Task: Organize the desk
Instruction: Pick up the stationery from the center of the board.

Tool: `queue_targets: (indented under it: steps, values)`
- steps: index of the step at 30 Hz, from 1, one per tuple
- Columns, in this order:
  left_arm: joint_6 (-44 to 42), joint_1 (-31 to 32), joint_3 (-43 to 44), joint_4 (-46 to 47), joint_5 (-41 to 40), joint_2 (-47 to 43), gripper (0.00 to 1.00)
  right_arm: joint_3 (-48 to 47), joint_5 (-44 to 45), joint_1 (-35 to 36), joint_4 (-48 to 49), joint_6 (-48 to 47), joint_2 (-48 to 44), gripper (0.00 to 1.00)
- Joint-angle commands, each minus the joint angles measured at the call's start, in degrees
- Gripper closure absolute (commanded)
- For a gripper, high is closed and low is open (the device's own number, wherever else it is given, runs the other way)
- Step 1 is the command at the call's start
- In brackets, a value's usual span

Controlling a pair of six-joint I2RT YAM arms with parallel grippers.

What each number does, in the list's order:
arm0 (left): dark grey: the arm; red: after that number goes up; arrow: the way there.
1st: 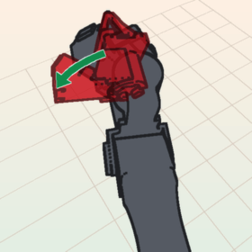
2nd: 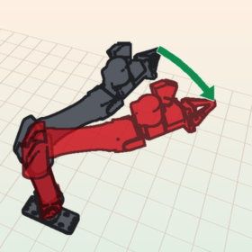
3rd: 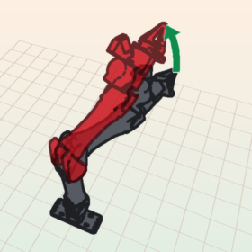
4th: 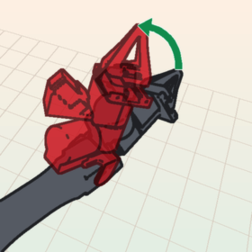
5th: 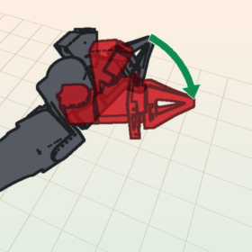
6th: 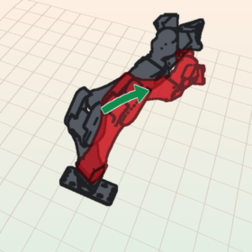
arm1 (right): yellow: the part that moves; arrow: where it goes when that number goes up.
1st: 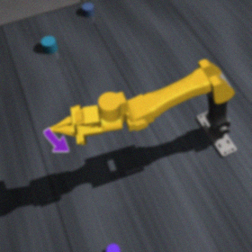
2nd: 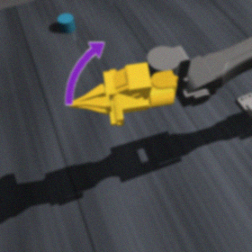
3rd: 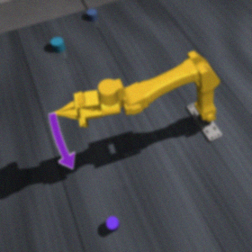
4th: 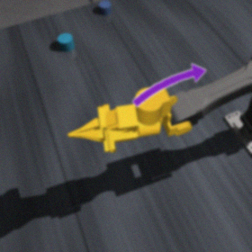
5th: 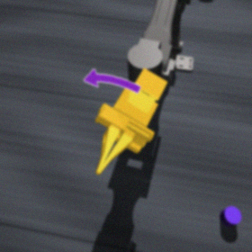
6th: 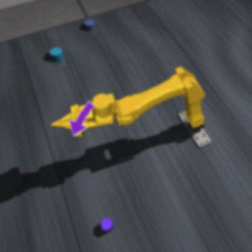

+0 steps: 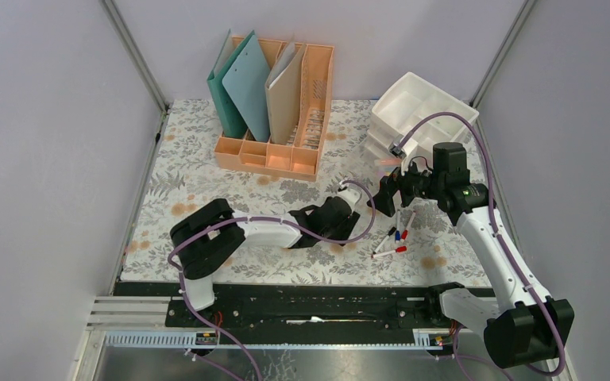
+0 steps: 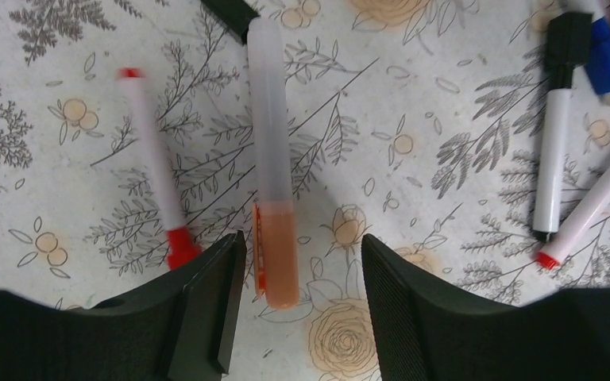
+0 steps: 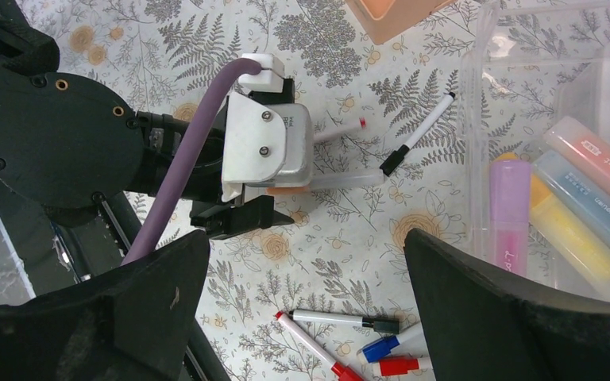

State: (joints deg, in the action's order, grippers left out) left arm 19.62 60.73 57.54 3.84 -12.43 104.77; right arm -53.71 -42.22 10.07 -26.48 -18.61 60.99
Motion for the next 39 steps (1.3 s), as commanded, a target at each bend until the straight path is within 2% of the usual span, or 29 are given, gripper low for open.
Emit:
queue_targets:
  steps: [1,4,8,15,18,20,24,32,39]
  values:
    - [-1.33,0.0,0.79,-0.51,-1.35,-0.58,0.4,0.1,0.47,-0.35,1.12,0.34,0.05,0.0]
    - [-1.85,0.0,-0.21,1.21,-0.87,-1.49,0.4,0.1,0.4,-0.39,1.16,0.38,0.1,0.0]
    - [-1.97,0.0,0.23,1.39,0.08,-0.59,0.5,0.06,0.47,-0.4,1.18,0.33,0.24,0.0]
    - [-1.51,0.0,0.63,1.35,0.43,0.92,0.59,0.14,0.56,-0.4,1.17,0.33,0.23,0.0]
    - [-1.31,0.0,0.52,1.35,-0.05,0.68,0.68,0.17,0.63,-0.42,1.16,0.33,0.35,0.0]
    - [-0.96,0.01,0.19,1.5,-0.37,0.07,0.8,0.19,0.64,-0.47,1.23,0.33,0.43,0.0]
    - [0.26,0.07,-2.14,3.56,0.31,-2.13,0.9,0.17,0.34,-0.51,1.16,0.33,0.53,0.0]
    - [6.91,-0.07,-13.85,16.32,3.73,-12.49,1.0,0.43,-1.99,-0.49,1.18,0.81,1.35,0.0]
    - [12.94,-0.08,-25.79,32.37,3.48,-24.32,1.0,1.74,-10.8,-0.49,3.14,3.87,3.53,0.0]
